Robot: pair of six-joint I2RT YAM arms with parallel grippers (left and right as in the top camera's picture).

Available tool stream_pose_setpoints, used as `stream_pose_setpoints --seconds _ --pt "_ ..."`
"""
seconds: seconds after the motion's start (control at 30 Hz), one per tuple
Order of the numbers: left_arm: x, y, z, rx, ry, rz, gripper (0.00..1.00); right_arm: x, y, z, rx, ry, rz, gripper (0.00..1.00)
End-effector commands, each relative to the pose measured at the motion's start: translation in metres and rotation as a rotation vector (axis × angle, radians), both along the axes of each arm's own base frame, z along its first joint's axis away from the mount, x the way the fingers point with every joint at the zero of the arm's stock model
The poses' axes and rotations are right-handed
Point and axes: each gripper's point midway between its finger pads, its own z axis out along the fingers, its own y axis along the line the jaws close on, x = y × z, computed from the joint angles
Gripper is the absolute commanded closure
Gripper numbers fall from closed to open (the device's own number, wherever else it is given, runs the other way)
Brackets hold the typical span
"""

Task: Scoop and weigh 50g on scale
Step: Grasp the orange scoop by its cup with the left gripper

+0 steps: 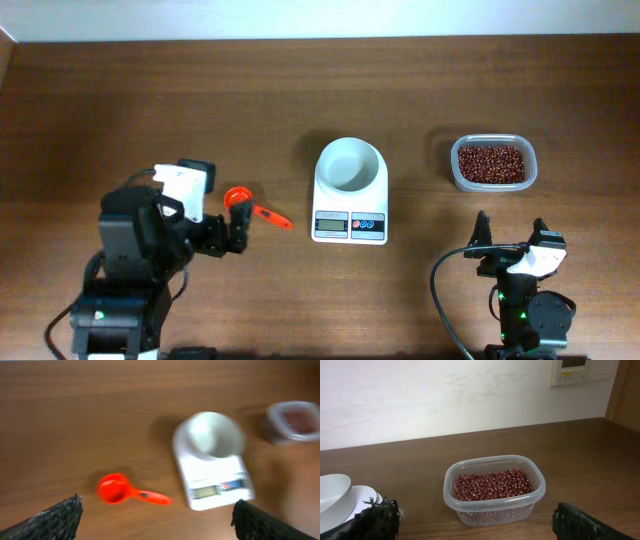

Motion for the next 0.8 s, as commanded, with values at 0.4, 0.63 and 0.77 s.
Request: stream_pose_setpoints --seconds 0.4,0.63,0.77 --pt "0.025 0.050 -0.070 -0.279 0.386 0.701 0.08 0.000 0.000 -0.003 0.000 0.005 0.002 0.01" --pt "0.045 0.049 -0.193 -0.315 0.786 1.015 0.35 0.000 0.000 -0.003 0.000 0.005 0.002 0.01" --pt "0.062 0.049 -0.228 -0.307 0.816 1.034 0.42 0.000 0.000 -0.003 0.000 0.005 0.002 0.01"
